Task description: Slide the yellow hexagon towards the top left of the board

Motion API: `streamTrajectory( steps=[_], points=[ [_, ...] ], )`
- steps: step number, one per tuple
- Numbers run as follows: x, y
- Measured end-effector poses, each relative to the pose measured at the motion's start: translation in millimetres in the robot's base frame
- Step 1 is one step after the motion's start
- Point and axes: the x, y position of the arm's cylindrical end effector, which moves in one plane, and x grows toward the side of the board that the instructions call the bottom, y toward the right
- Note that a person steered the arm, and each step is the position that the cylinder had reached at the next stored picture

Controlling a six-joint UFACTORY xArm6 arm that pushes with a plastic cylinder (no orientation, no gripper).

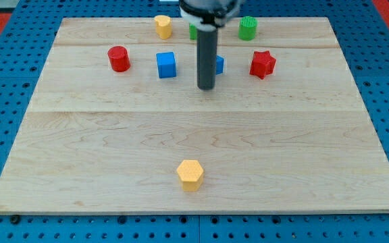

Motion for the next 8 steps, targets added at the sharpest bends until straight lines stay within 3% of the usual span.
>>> streamTrajectory(
  steps=[1, 3, 4, 6, 8],
  points=[
    [59.7, 50.5],
    [184.6, 8.4],
    [172.4, -39.0],
    [102.1, -112.6],
    [40.7, -153.4]
  ],
)
